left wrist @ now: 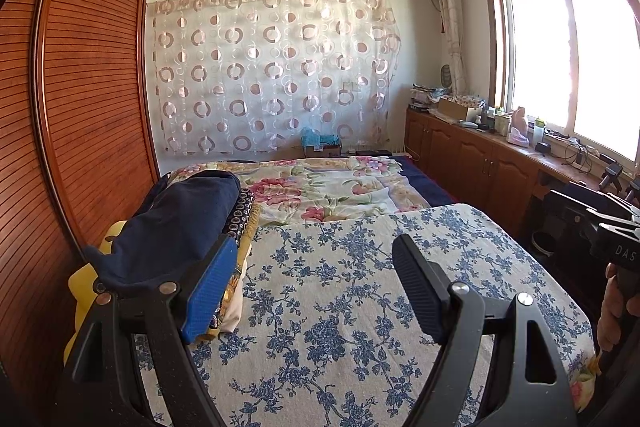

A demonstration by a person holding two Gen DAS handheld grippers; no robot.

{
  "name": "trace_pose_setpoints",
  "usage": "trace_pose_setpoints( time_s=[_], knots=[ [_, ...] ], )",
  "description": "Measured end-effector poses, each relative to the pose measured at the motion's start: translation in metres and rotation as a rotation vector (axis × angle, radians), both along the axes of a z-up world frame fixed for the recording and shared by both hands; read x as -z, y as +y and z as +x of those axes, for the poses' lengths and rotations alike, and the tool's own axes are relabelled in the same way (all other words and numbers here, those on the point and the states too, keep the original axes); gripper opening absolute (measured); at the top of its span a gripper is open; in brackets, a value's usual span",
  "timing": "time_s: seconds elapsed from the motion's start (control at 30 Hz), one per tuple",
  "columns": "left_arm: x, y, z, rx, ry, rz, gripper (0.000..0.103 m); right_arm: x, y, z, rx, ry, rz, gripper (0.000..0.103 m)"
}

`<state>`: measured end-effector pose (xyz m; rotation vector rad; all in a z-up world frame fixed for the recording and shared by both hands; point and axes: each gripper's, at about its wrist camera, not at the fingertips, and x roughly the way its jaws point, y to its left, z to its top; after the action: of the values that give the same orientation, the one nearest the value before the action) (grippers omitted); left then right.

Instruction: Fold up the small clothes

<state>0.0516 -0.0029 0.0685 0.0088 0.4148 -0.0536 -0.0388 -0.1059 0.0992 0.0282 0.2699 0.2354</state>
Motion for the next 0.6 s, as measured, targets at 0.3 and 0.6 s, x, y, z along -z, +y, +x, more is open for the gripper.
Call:
trace_pose_setpoints(
  time_s=[0.3,0.6],
  knots=[
    [0.0006,-0.0004,-0.0006,-0.001,-0.001,-0.001,0.081,-0.0007,-0.0016,0.0012,-0.003,-0.001,-0.001,0.082],
    [-0.0032,-0.0010,-0.0014,0.001,-0.005,-0.002,0.081,0.0005,-0.0024,0.0009,-0.005,-0.001,0.000,0.082]
  ],
)
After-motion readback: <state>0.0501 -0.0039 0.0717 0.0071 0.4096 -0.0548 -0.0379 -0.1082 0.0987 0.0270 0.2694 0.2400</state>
